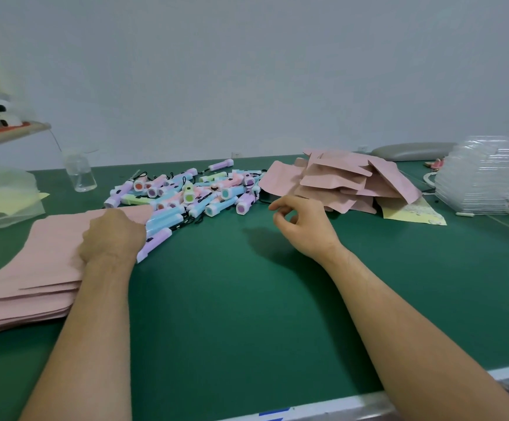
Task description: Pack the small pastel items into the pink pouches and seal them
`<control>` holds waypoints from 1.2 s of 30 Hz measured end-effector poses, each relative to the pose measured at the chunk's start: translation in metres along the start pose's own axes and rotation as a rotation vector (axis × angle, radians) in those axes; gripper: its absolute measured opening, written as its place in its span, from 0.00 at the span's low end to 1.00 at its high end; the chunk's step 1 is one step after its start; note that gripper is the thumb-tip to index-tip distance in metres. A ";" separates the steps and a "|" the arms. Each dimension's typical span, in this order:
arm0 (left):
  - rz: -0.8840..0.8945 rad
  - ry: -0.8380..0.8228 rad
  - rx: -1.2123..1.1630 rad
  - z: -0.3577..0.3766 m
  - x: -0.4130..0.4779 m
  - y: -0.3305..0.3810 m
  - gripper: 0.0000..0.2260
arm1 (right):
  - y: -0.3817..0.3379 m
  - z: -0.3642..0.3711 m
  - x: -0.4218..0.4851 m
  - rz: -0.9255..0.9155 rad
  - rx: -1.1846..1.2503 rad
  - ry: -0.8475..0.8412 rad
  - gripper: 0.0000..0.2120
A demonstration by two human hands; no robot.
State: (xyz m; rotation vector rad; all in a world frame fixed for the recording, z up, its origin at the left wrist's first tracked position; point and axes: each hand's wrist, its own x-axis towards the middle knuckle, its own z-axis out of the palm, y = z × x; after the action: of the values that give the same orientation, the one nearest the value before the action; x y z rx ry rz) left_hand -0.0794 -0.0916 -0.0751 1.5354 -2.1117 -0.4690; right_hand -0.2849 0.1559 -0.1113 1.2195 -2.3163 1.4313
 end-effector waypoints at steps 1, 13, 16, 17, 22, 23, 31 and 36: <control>0.028 0.018 0.011 -0.002 -0.003 0.002 0.03 | 0.000 0.000 0.000 -0.002 -0.012 -0.014 0.09; -0.151 -0.179 -1.567 0.045 -0.054 0.074 0.12 | -0.028 0.001 -0.001 0.418 0.866 -0.414 0.19; -0.250 -0.306 -1.498 0.066 -0.057 0.068 0.18 | -0.031 0.003 -0.002 0.376 0.833 -0.503 0.23; -0.253 -0.331 -1.471 0.067 -0.055 0.066 0.18 | -0.031 0.005 -0.003 0.367 0.811 -0.488 0.22; -0.254 -0.503 -1.645 0.062 -0.036 0.057 0.12 | -0.026 0.000 -0.003 0.344 0.665 -0.402 0.11; -0.245 -0.507 -1.661 0.059 -0.032 0.053 0.13 | -0.023 -0.004 -0.003 0.330 0.628 -0.424 0.11; 0.174 -0.702 -1.068 0.058 -0.025 0.038 0.15 | -0.018 -0.014 0.007 0.535 0.805 -0.408 0.32; 0.556 -0.742 -0.649 0.059 -0.036 0.048 0.25 | -0.007 -0.019 0.006 0.546 0.652 -0.471 0.31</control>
State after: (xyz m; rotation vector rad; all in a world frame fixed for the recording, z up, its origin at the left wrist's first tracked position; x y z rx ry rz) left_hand -0.1409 -0.0427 -0.1042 0.3901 -2.3899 -1.4814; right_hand -0.2888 0.1665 -0.0931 1.2045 -2.7373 2.4649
